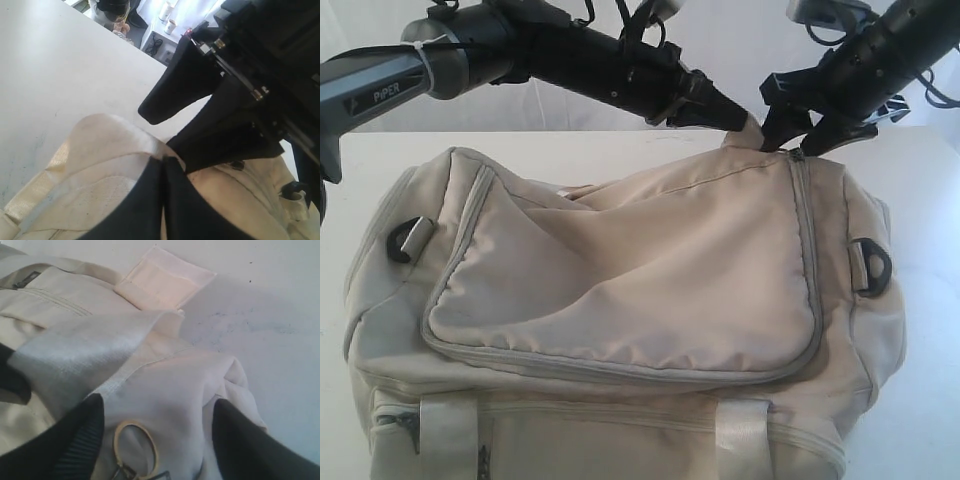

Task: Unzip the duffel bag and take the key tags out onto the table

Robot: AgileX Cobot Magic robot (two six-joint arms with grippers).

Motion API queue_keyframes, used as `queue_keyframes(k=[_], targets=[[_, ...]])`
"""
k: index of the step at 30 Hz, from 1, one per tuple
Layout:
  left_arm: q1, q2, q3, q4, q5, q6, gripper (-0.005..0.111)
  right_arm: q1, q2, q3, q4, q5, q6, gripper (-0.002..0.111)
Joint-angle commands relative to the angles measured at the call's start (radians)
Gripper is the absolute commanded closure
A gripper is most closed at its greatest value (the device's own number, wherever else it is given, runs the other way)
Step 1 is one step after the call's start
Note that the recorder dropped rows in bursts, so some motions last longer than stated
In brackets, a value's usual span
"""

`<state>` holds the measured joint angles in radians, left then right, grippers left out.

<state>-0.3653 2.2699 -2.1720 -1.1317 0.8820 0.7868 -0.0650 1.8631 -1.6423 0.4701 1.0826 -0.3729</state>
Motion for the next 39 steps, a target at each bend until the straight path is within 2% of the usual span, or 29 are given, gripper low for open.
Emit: queue_keyframes(k=[1,6,7,8,18,39], targets=[[-0.005,-0.039,-0.006,-0.093,0.032,0.005,0.107,-0.006,0.002,-0.002,0.018,0.021,-0.018,0.064],[-0.005,-0.039,-0.006,-0.093,0.030,0.005,0.107,-0.006,0.002,-0.002,0.018,0.067,-0.018,0.093],[-0.005,-0.039,-0.006,-0.093,0.030,0.005,0.107,-0.006,0.002,-0.002,0.018,0.071,-0.016,0.103],[-0.005,-0.039,-0.006,-0.093,0.030,0.005,0.107,-0.006,0.002,-0.002,0.018,0.071,-0.016,0.108],[-0.005,-0.035,-0.006,-0.071,0.035,-0.001,0.107,-0.006,-0.077,-0.002,-0.019,-0.011,-0.004,0.108],[-0.005,-0.027,-0.006,-0.016,0.006,-0.056,0.107,-0.006,-0.233,0.056,0.003,0.066,0.040,0.108]])
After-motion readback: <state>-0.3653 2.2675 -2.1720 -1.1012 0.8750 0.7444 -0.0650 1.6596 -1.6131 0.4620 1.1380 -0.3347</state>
